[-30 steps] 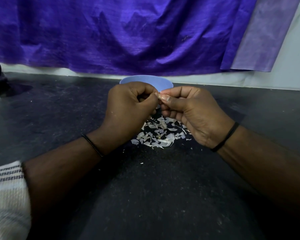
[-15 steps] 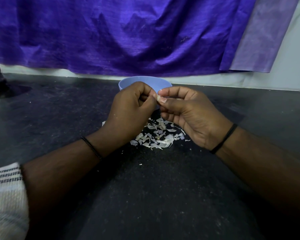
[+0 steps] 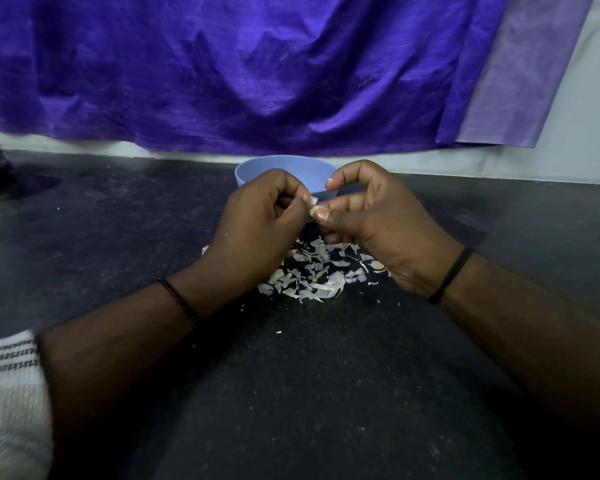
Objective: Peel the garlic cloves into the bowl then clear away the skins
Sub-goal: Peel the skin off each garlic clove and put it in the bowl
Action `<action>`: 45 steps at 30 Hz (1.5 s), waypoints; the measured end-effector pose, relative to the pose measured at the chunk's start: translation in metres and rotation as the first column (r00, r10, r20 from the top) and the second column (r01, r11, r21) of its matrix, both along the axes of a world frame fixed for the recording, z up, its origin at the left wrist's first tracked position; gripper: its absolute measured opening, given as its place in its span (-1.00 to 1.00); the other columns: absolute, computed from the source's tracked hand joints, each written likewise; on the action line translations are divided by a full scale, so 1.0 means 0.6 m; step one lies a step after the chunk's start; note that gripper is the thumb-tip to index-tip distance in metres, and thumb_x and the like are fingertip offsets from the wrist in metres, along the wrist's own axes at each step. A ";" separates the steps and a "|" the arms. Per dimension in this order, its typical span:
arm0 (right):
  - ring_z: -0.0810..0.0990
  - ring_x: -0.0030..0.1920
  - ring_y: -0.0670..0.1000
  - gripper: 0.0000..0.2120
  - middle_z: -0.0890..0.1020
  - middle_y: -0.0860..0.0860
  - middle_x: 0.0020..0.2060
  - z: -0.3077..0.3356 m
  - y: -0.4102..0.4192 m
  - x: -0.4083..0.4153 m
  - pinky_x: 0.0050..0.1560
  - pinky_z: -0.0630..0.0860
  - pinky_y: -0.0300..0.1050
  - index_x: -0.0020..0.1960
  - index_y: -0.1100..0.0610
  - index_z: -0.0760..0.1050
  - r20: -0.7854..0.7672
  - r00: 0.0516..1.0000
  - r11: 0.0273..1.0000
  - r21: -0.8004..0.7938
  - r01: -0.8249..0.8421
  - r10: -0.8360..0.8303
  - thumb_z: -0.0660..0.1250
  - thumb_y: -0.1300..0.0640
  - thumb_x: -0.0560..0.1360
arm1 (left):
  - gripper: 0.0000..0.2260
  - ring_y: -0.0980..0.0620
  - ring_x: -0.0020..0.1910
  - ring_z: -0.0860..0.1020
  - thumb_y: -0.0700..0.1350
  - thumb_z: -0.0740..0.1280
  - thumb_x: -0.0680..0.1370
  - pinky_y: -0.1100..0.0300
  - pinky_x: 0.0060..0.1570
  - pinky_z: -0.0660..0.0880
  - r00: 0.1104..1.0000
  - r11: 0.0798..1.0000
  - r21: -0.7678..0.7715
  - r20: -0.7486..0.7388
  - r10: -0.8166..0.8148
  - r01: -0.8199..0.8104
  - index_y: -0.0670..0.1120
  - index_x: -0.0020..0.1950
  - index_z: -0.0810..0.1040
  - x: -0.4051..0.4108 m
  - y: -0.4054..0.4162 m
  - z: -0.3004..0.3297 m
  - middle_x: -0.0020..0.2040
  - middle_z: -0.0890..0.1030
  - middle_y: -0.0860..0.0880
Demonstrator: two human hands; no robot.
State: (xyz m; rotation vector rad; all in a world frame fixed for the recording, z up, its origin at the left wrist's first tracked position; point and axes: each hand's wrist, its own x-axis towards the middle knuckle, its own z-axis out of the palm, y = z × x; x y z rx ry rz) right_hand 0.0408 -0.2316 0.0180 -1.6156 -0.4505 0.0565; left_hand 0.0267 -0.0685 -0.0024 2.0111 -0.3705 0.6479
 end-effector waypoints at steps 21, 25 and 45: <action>0.68 -0.23 0.00 -0.89 0.71 0.13 -0.19 -0.009 -0.006 0.007 -0.21 0.64 -0.16 0.06 0.23 0.62 -0.042 0.999 1.000 0.015 -0.004 0.004 0.38 0.31 0.54 | -0.82 0.22 -0.44 0.52 -0.17 0.28 0.60 0.25 -0.39 0.49 0.997 0.997 -0.028 -0.009 0.078 -0.078 0.06 -0.15 0.50 0.003 0.003 -0.002 -0.40 0.55 0.14; 0.64 -0.24 -0.03 -0.87 0.69 0.10 -0.21 -0.011 -0.008 0.011 -0.23 0.62 -0.19 0.06 0.22 0.64 -0.044 0.999 1.000 -0.009 -0.010 0.009 0.35 0.32 0.56 | -0.81 0.15 -0.39 0.53 -0.17 0.28 0.61 0.04 -0.31 0.58 0.992 0.992 -0.035 -0.013 0.124 -0.125 0.07 -0.17 0.50 0.005 0.002 -0.002 -0.36 0.53 0.11; 0.63 -0.31 -0.04 -0.94 0.70 0.16 -0.24 -0.016 -0.007 0.017 -0.32 0.59 -0.21 -0.01 0.26 0.62 0.105 0.990 0.991 -0.085 0.099 -0.090 0.40 0.32 0.52 | -0.92 0.05 -0.48 0.53 -0.28 0.42 0.53 0.21 -0.57 0.45 0.972 0.962 -0.261 -0.192 -0.135 0.082 -0.16 -0.14 0.67 -0.002 0.009 -0.003 -0.34 0.67 -0.07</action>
